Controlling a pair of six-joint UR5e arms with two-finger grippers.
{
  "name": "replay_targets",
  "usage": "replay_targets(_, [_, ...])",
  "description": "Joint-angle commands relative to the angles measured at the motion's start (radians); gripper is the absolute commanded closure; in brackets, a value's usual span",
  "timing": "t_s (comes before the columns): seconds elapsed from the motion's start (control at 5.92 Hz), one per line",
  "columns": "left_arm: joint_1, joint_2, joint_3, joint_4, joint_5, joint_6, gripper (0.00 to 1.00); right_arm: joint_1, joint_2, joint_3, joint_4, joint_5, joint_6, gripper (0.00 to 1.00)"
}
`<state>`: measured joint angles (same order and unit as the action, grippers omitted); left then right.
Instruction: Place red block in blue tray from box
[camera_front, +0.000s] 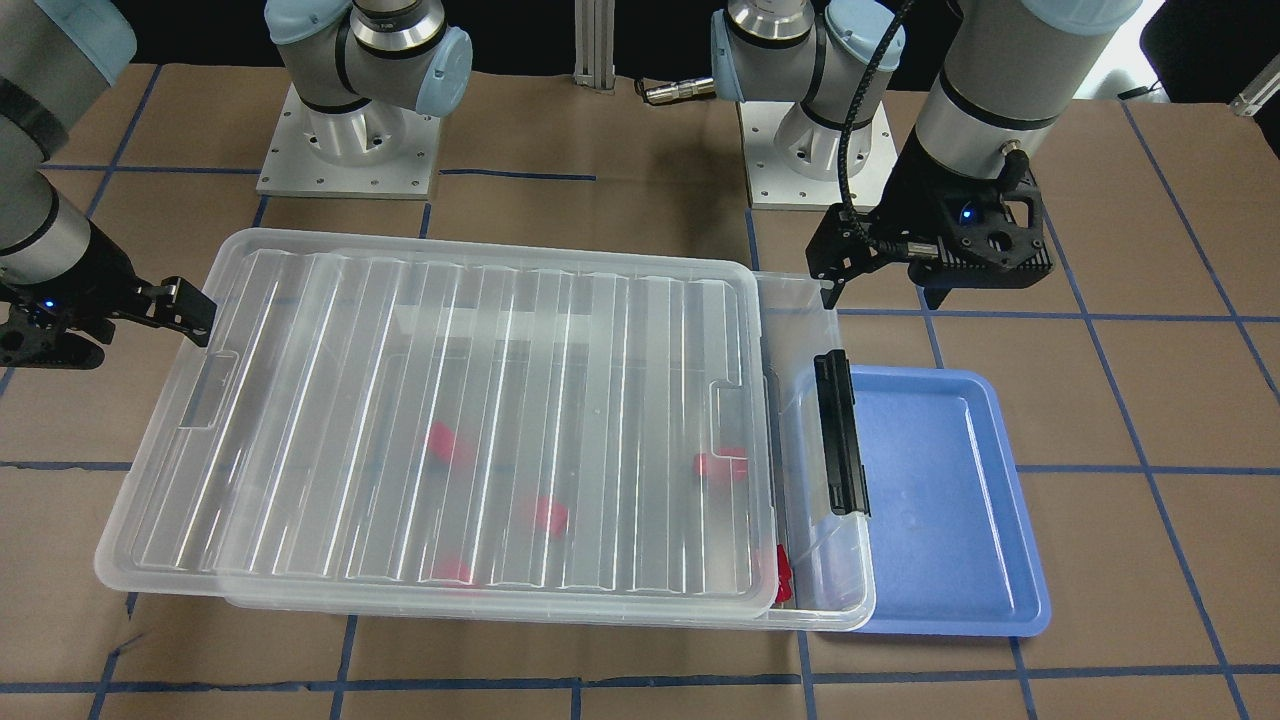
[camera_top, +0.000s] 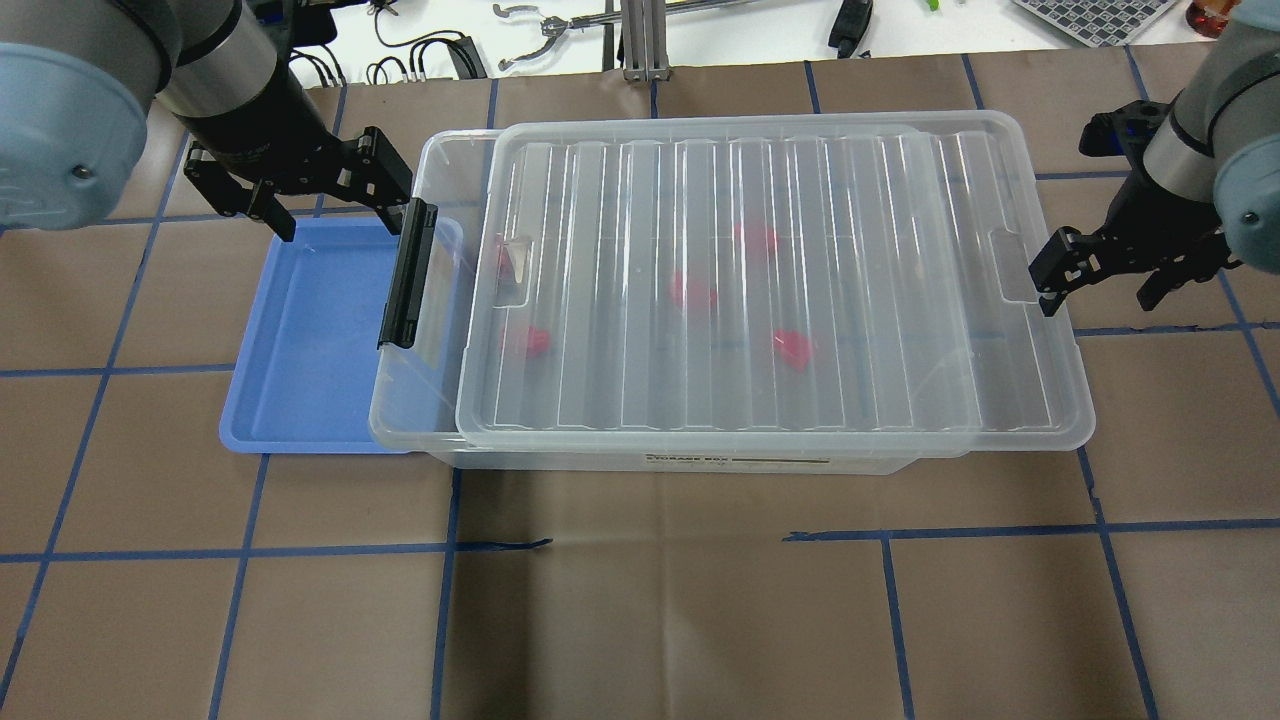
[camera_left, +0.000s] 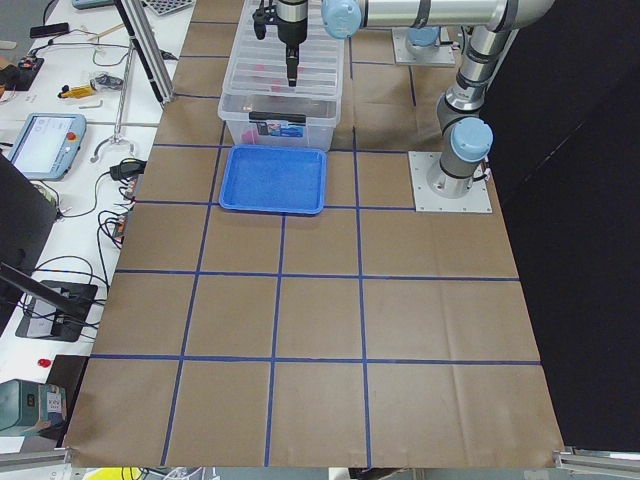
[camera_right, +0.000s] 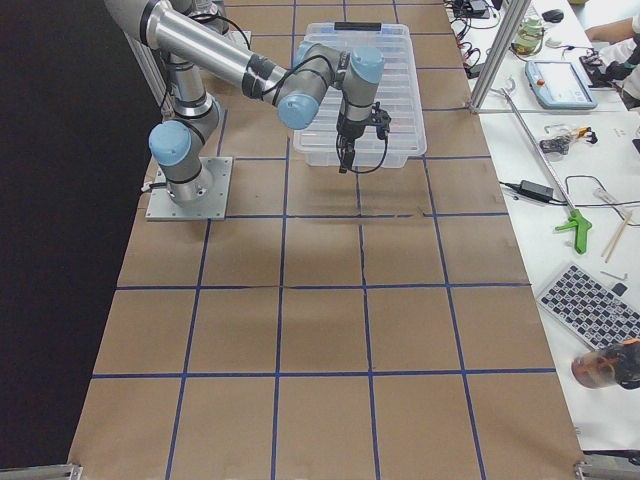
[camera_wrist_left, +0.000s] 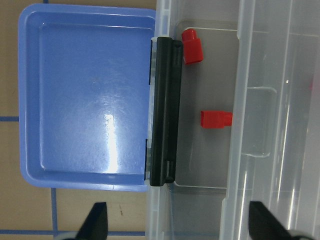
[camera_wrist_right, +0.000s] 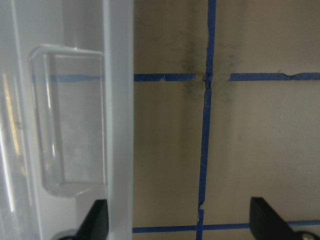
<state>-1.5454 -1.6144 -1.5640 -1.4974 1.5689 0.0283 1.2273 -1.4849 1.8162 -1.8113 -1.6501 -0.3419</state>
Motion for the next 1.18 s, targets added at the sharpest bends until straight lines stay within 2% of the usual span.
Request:
replay_targets(0.0, [0.005,0.004,0.005,0.0,0.0,0.059,0.01,-0.031,0.0,0.0,-0.006,-0.008,-0.049,0.0])
replay_targets(0.17, [0.007,0.002,0.031,-0.004,0.011,0.109,0.01,-0.035,0.0,0.0,-0.013,-0.02,-0.068,0.0])
replay_targets(0.51, [0.002,-0.001,0.03,-0.061,0.003,0.378,0.01,-0.035,0.005,0.002,-0.037,-0.048,-0.088,0.0])
replay_targets(1.01, [-0.013,-0.036,0.03,-0.049,0.006,0.615,0.01,-0.077,0.024,0.002,-0.071,-0.056,-0.158,0.0])
